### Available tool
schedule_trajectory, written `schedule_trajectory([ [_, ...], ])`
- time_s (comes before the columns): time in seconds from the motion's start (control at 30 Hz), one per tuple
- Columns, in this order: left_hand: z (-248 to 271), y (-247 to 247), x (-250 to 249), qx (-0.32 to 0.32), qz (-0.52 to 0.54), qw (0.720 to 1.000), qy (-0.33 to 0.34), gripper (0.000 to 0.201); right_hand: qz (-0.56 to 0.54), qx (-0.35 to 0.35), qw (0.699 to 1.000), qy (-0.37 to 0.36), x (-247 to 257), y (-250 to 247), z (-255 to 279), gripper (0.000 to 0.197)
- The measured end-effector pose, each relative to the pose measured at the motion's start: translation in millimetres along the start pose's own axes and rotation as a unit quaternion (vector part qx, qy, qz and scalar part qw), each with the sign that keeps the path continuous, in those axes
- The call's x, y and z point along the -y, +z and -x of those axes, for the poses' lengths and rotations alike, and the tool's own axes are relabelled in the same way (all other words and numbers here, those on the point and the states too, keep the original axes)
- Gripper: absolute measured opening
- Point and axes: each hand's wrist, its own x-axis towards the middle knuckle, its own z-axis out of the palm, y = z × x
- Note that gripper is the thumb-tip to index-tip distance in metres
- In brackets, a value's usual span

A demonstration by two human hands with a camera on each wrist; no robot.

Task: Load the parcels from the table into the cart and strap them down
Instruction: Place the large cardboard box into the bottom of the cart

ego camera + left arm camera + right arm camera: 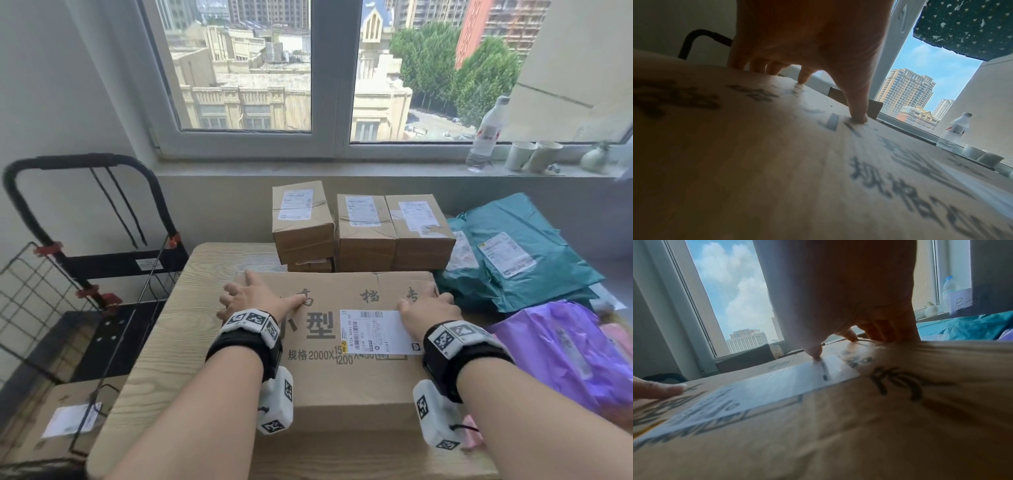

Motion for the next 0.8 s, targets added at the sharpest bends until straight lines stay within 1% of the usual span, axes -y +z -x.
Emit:
schedule_trajectory([
  [0.17, 5.4, -19.4, -1.2, -0.03, 0.021, 0.999, 0.002, 0.132, -0.011, -0.042, 0.999, -0.018, 6.4, -12.4, 8.1, 0.077],
  [0.33, 13.3, -38.9, 10.9, -0.077, 0.056, 0.995, 0.003, 0.13, -0.036, -0.052, 0.996, -0.056, 19.7, -22.7, 16.2, 0.079],
  [0.5, 19.4, -56.3, 38.4, -0.134, 0.067, 0.988, -0.026, 0.127, -0.065, -0.039, 0.991, -0.106, 43.2, -26.5, 31.8, 0.079],
  [0.67, 16.2, -73.4, 65.5, -0.157, 0.075, 0.984, -0.041, 0.124, -0.076, -0.029, 0.989, -0.124, 68.5, -16.1, 49.8, 0.082],
  [0.8, 7.9, -84.2, 94.4, -0.167, 0.085, 0.981, -0.054, 0.122, -0.074, -0.035, 0.986, -0.142, 97.6, -7.7, 64.4, 0.082],
])
